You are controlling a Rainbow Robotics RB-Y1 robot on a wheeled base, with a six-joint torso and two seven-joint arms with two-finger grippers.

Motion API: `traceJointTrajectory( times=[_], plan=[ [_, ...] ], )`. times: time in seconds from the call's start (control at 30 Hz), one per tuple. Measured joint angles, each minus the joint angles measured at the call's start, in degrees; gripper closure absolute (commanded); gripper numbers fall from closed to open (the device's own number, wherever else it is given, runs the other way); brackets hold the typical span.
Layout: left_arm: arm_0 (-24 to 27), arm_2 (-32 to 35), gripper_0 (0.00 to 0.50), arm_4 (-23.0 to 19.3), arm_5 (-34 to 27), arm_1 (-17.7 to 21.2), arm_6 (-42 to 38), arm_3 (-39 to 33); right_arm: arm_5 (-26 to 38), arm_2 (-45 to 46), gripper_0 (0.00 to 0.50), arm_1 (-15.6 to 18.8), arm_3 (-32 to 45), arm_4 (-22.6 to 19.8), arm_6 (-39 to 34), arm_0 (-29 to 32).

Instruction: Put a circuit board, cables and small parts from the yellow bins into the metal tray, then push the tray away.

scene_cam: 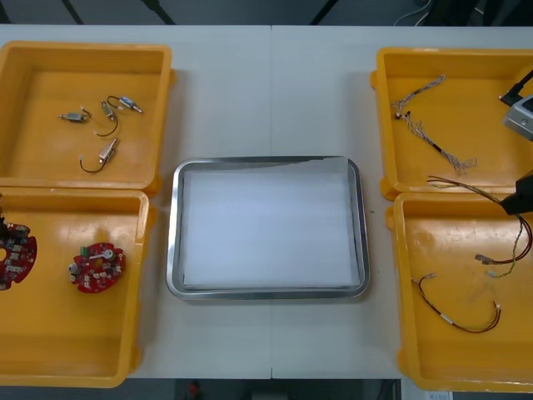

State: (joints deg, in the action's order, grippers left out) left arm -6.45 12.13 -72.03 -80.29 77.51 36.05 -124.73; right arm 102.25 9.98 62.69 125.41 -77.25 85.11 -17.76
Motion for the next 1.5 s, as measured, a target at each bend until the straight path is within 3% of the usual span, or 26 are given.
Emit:
traceJointTrajectory(
  times=[0.33, 0.53, 0.77, 1.07, 1.33, 1.5],
  plan=[
    [7.92, -1.24, 0.5, -1.89, -3.46, -0.5, -5.4, -1.8, 0.1, -1.24, 0.5, -0.39, 0.58, 0.19, 0.0, -1.54],
    [18.47, -11.79, 0.5, 1.93, -6.02, -2.22, -12.63, -2.83, 0.11, -1.25, 0.5, -0.4, 0.77, 0.24, 0.0, -1.6],
    [29.24, -21.47, 0.5, 7.12, -10.49, -9.28, -22.78, -2.86, 0.14, -1.37, 0.5, -0.4, 0.82, 0.27, 0.0, -1.66],
    [38.92, -32.44, 0.5, 14.43, -13.57, -16.96, -25.57, -2.87, 0.16, -1.39, 0.5, -0.41, 0.89, 0.28, 0.0, -1.69],
    [42.09, -37.72, 0.5, 22.11, -18.43, -25.43, -40.16, -2.87, 0.17, -1.39, 0.5, -0.41, 0.9, 0.29, 0.0, -1.69],
    [42.13, -40.25, 0.5, 27.82, -20.55, -30.78, -40.28, -2.86, 0.17, -1.4, 0.5, -0.41, 0.91, 0.3, 0.0, -1.69]
  ],
)
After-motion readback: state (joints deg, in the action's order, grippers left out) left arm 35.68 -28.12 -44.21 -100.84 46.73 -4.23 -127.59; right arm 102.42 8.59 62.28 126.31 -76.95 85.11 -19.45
